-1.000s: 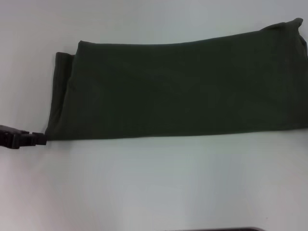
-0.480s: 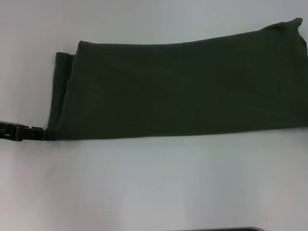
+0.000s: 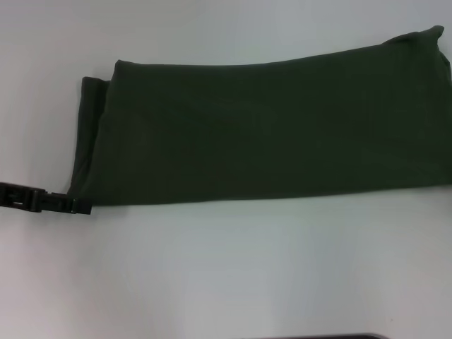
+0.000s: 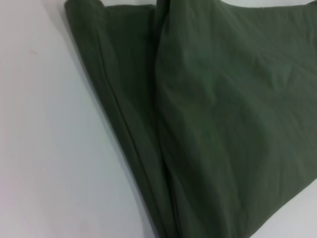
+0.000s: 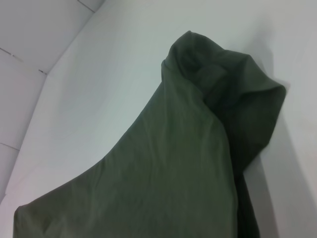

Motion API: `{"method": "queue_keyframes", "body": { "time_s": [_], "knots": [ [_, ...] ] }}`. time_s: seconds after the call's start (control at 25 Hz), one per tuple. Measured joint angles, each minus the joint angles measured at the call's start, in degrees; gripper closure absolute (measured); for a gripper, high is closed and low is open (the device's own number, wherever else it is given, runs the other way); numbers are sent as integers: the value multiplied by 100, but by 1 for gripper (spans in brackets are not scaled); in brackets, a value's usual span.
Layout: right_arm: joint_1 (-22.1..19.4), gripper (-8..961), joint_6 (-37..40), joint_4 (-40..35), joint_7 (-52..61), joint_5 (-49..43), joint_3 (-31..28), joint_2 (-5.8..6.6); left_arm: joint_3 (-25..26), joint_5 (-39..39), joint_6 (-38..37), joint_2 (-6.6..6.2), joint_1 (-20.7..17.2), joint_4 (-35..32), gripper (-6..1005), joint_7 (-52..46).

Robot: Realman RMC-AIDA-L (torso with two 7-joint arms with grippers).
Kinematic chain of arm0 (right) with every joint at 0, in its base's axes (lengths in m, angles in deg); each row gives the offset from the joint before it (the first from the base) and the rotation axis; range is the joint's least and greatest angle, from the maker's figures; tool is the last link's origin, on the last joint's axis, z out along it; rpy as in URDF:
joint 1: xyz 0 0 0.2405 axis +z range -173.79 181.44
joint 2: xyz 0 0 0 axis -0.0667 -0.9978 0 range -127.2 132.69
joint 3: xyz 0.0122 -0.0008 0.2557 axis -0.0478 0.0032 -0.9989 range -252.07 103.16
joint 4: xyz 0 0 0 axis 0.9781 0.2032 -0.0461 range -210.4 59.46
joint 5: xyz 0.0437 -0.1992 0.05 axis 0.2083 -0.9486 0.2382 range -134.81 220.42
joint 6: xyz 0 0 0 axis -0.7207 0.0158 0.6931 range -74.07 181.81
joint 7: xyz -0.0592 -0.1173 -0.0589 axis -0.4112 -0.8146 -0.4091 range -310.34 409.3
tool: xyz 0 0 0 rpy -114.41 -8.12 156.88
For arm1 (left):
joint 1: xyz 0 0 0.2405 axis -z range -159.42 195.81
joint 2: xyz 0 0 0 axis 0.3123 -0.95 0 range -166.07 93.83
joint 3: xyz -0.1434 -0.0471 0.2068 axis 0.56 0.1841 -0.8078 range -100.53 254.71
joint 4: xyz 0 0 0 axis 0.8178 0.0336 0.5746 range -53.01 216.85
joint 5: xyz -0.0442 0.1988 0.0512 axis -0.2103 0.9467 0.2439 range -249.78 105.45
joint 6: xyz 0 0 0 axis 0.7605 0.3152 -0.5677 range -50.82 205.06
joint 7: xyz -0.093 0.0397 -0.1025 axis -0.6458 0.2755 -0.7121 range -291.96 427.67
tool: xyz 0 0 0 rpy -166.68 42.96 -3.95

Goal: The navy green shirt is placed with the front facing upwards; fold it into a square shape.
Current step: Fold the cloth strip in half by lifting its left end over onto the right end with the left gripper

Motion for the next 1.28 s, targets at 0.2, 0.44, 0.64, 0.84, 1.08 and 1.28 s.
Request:
{"method": "queue_keyframes", "body": {
  "time_s": [0.2, 0.44, 0.64, 0.84, 1.08, 1.28],
  "knots": [
    [0, 943, 0, 0, 4, 0, 0, -1, 2, 6, -17, 19, 59, 5, 173, 3],
    [0, 944, -1, 0, 5, 0, 0, 5, -157, 26, 20, 67, 90, 8, 178, 1],
    [0, 944, -2, 0, 5, -1, 0, 7, -165, 28, 24, 85, 91, 4, 182, 5],
    [0, 944, -2, 0, 5, -1, 0, 7, -165, 32, 59, 104, 91, -13, 186, 14],
    [0, 943, 0, 0, 5, -1, 1, 14, -155, 32, 173, 106, 108, -30, 330, -5],
    [0, 943, -1, 0, 5, 1, -2, 21, -150, 32, 315, 104, 139, -18, 547, -19]
  ]
}}
